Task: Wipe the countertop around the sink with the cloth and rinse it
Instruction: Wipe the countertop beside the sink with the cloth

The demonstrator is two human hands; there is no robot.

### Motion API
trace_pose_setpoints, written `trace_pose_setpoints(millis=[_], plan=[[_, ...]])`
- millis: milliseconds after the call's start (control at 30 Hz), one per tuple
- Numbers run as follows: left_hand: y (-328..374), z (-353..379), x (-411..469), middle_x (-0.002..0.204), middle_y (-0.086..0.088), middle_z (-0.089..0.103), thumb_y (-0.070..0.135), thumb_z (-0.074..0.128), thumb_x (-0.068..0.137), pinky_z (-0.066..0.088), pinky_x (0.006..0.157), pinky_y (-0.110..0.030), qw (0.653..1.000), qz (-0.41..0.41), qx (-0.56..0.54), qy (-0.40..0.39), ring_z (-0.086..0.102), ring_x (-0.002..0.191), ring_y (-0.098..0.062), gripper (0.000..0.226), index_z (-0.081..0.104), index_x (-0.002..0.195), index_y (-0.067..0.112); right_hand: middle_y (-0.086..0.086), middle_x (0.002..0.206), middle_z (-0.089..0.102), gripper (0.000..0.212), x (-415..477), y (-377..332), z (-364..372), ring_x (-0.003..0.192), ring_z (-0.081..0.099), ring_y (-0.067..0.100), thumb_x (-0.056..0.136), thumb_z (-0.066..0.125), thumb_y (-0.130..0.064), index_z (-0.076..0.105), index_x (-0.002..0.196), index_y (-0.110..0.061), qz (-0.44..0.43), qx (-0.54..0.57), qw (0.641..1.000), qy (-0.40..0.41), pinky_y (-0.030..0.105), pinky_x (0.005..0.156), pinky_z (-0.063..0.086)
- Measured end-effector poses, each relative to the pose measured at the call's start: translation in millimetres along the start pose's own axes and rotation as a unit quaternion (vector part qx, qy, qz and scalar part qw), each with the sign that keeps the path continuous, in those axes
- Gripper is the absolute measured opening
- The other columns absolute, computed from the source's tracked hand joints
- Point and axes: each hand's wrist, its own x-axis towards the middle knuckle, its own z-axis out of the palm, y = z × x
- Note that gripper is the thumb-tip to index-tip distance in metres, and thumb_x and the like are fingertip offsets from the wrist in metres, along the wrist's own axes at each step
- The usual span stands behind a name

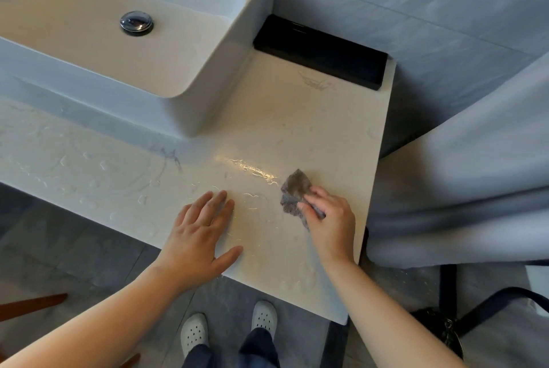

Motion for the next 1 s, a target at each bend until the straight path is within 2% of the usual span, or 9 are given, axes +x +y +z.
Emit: trace_pose_setpoints(millis=[100,167,400,467,533,600,733,867,1000], plan=[[0.5,-1.7,0.5,0.158,0.000,0.016,0.073,0.029,0.083,0.008,0.115,-0.042,1.000,-0.001,-0.005,-0.001,0.011,0.145,-0.023,0.085,0.023,0.149,0.021,-0.005,0.109,0.070,0.023,-21.6,-10.5,-2.4,0.099,0.059,0.015,0.075,0.078,-0.015,0.076,0.098,-0.016,0.006,0.025,0.998,-0.052,0.019,0.085,0.043],[0.1,-2.8,0.8,0.158,0.001,0.012,0.073,0.029,0.083,0.004,0.115,-0.040,1.000,0.003,-0.005,-0.002,0.007,0.146,-0.022,0.085,0.020,0.150,0.022,-0.006,0.107,0.070,0.024,-18.9,-13.3,-9.9,0.100,0.061,0.013,0.075,0.078,-0.014,0.076,0.098,-0.016,0.028,0.055,0.996,-0.067,0.024,0.086,0.049],[2.6,-4.8,-0.3,0.158,-0.001,0.017,0.073,0.029,0.083,-0.002,0.112,-0.035,1.000,-0.002,-0.001,-0.004,0.011,0.145,-0.023,0.084,0.024,0.149,0.020,0.002,0.105,0.072,0.023,63.6,-12.8,-29.8,0.088,0.065,0.009,0.077,0.076,-0.011,0.074,0.100,-0.005,0.056,0.082,0.994,0.038,0.020,0.082,0.051],[2.9,-5.4,0.3,0.158,0.000,0.016,0.073,0.029,0.083,-0.003,0.113,-0.034,1.000,-0.003,-0.005,0.003,0.010,0.145,-0.023,0.084,0.024,0.149,0.021,0.002,0.101,0.073,0.021,78.2,-8.4,-20.5,0.083,0.065,0.012,0.077,0.075,-0.012,0.075,0.098,-0.005,0.066,0.063,0.995,0.050,0.017,0.074,0.048],[2.4,-5.5,0.6,0.158,0.001,0.013,0.073,0.027,0.083,-0.003,0.115,-0.034,1.000,0.001,-0.007,0.003,0.007,0.146,-0.022,0.084,0.022,0.150,0.021,0.002,0.105,0.073,0.022,79.0,-4.9,-6.2,0.088,0.066,0.019,0.077,0.075,-0.014,0.075,0.098,-0.007,0.082,0.040,0.995,0.052,0.021,0.074,0.047],[2.0,-7.9,1.3,0.158,0.003,0.014,0.073,0.025,0.083,0.001,0.115,-0.037,1.000,0.001,-0.018,0.006,0.007,0.145,-0.020,0.084,0.023,0.149,0.023,0.001,0.111,0.071,0.022,70.0,-4.6,6.9,0.094,0.063,0.024,0.077,0.075,-0.016,0.075,0.099,-0.009,0.077,0.021,0.995,0.056,0.028,0.077,0.050],[-2.2,-20.8,3.7,0.156,0.006,0.022,0.072,0.022,0.082,0.009,0.114,-0.033,0.997,-0.007,-0.072,0.011,0.016,0.144,-0.016,0.082,0.031,0.147,0.022,0.003,0.110,0.071,0.021,35.2,-12.4,23.3,0.095,0.060,0.024,0.075,0.077,-0.014,0.076,0.096,-0.011,0.007,-0.001,1.000,0.025,0.021,0.079,0.042],[-16.0,-30.8,-3.2,0.147,-0.001,0.040,0.064,0.032,0.086,0.023,0.113,-0.040,0.996,-0.017,-0.072,0.047,0.036,0.135,-0.022,0.073,0.044,0.141,0.017,0.002,0.105,0.072,0.022,-2.3,-21.8,31.3,0.090,0.061,0.023,0.072,0.079,-0.014,0.076,0.094,-0.014,-0.031,0.000,1.000,-0.005,0.014,0.080,0.037],[-35.6,-36.6,-8.1,0.142,-0.006,0.047,0.061,0.029,0.087,0.028,0.110,-0.046,0.995,-0.071,-0.045,0.050,0.043,0.131,-0.028,0.072,0.047,0.138,0.014,-0.005,0.105,0.072,0.023,-27.5,-38.7,32.3,0.093,0.061,0.018,0.072,0.080,-0.015,0.077,0.094,-0.018,-0.035,0.018,0.998,-0.058,0.019,0.083,0.043]])
